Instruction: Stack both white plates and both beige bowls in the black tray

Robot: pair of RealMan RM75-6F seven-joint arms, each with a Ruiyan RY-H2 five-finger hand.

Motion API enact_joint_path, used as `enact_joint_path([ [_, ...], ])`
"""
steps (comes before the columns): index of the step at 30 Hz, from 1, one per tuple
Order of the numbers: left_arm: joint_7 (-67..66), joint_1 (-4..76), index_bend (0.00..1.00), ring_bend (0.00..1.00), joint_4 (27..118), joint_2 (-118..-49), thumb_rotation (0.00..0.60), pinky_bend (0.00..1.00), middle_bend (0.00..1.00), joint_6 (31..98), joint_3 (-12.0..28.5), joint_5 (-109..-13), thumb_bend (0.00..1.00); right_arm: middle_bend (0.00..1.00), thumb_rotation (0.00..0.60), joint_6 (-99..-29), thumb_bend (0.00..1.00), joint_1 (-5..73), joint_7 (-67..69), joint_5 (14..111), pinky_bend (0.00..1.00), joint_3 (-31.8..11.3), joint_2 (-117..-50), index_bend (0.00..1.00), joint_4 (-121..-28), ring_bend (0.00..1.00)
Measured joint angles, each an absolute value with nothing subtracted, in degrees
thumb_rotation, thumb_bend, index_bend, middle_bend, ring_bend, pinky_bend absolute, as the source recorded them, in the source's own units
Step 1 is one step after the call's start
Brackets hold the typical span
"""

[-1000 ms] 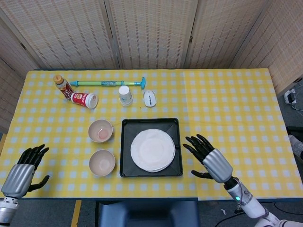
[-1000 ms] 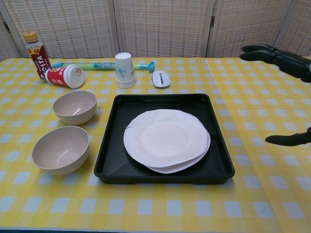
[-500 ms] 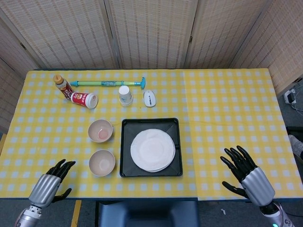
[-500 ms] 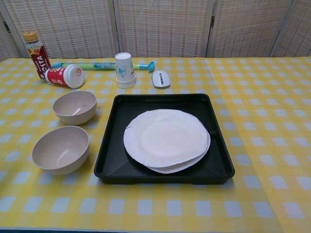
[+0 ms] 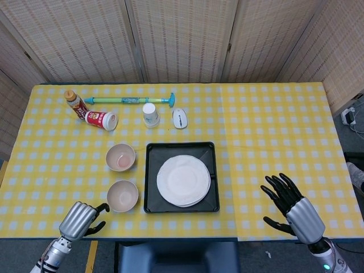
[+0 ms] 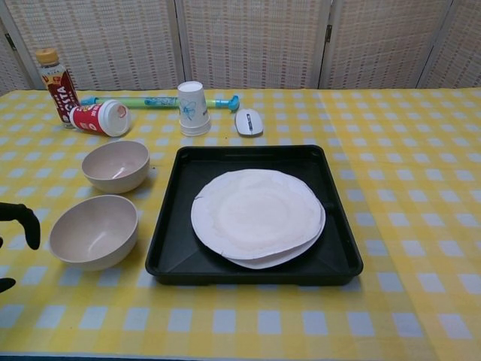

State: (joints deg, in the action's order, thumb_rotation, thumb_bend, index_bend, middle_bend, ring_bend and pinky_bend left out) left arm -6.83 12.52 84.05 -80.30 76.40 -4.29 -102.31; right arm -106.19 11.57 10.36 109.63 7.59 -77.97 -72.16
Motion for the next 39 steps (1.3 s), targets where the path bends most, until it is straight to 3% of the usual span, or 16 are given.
enact_joint_path([
  [17,-6.8,16.5,0.49,1.0,80.3,-85.9,0.6,1.0,1.0,73.7,-3.7,-100.8,0.3,0.0,0.6,-104.0,0.12,10.9,11.3,109.0,0.0,6.0,-78.3,0.08,-72.0,0.0],
  [23,-4.9,17.7,0.49,1.0,77.0,-87.8,0.6,1.0,1.0,73.0,-3.2,-99.8,0.36,0.0,0.6,-103.1,0.12,10.9,11.4,108.8,0.0,5.6,-78.3,0.09,-71.9,0.0],
  [31,-2.6,19.0,0.53,1.0,73.9,-89.6,0.6,1.0,1.0,72.6,-3.0,-98.7,0.36,0.0,0.6,-102.4,0.12,10.9,11.5,108.6,0.0,5.0,-78.2,0.1,-71.9,0.0],
  [39,-1.2,19.7,0.6,1.0,72.7,-90.5,0.6,1.0,1.0,72.9,-3.5,-98.8,0.47,0.0,0.6,-102.2,0.12,10.9,11.8,108.6,0.0,4.6,-78.2,0.1,-71.8,0.0],
])
